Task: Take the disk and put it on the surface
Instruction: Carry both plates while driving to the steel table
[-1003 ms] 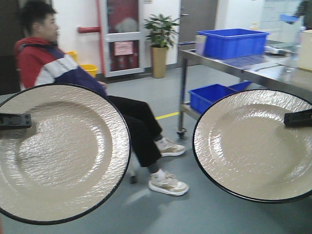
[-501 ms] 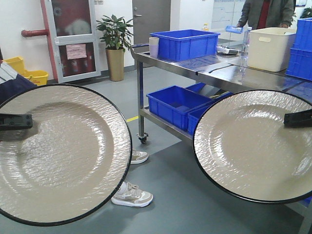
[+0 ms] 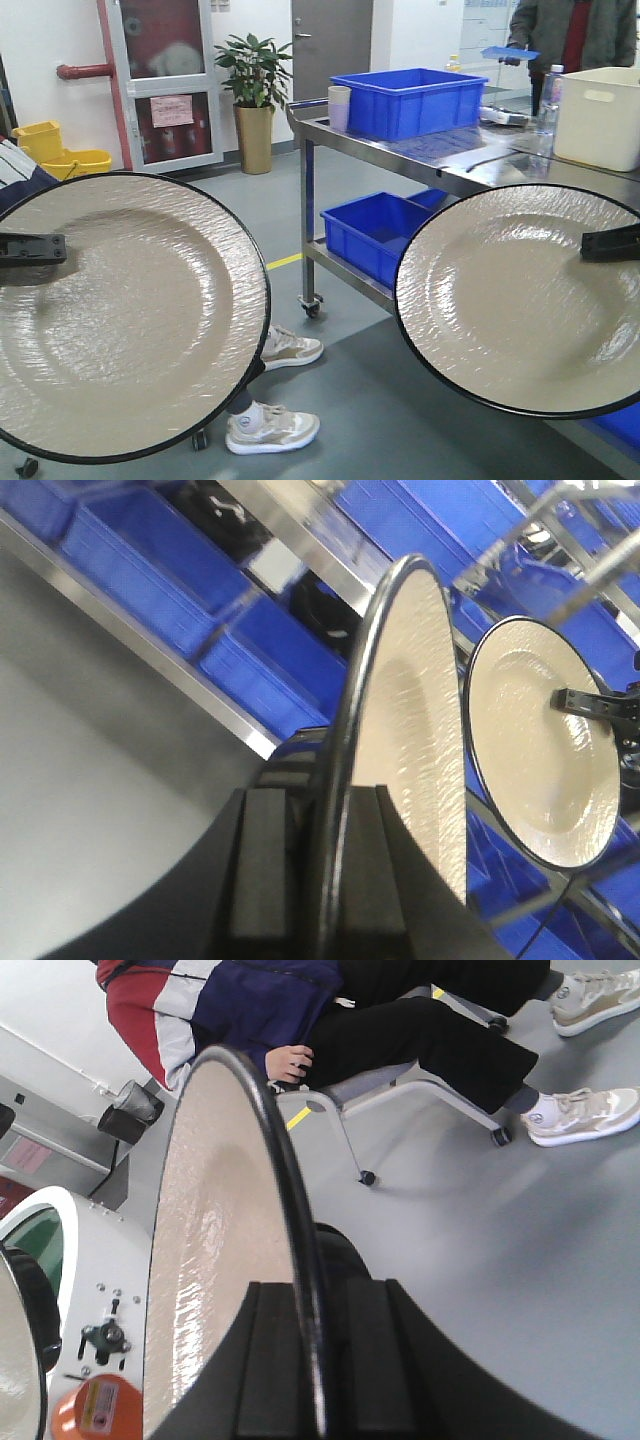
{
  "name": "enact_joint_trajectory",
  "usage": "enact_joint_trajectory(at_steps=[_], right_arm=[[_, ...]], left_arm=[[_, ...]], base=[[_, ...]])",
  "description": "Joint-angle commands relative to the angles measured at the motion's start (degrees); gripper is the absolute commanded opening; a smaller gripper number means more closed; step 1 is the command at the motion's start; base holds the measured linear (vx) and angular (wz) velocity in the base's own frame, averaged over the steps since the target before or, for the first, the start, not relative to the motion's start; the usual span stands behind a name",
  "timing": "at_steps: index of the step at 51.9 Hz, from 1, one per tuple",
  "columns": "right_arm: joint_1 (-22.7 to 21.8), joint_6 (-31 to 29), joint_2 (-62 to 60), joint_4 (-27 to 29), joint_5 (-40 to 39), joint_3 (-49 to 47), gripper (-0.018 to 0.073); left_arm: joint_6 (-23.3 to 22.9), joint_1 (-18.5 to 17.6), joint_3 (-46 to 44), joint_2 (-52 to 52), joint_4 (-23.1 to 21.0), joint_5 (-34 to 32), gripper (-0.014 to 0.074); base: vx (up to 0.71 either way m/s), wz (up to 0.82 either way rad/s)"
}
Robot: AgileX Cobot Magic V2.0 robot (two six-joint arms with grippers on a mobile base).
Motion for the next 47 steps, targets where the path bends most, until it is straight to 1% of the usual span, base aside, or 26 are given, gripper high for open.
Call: enact_joint_trajectory(at_steps=[1, 26, 47], right_arm=[[-0.08, 0.39, -2.60, 8.04, 1.25, -1.69, -0.0009], [-0.08, 0.39, -2.60, 8.04, 1.25, -1.69, -0.0009], [-0.08, 0.39, -2.60, 8.04, 1.17, -1.69, -0.0009]], left_arm=[[-0.91, -0.20, -1.91, -2.23, -8.24, -0.36, -0.0008], [-0.91, -0.20, -1.91, -2.23, -8.24, -0.25, -0.0008], [-0.91, -0.20, -1.91, -2.23, -8.24, -0.26, -0.0008]], base=[[0.46, 0.13], [0.49, 0.07], [0.50, -0.13]])
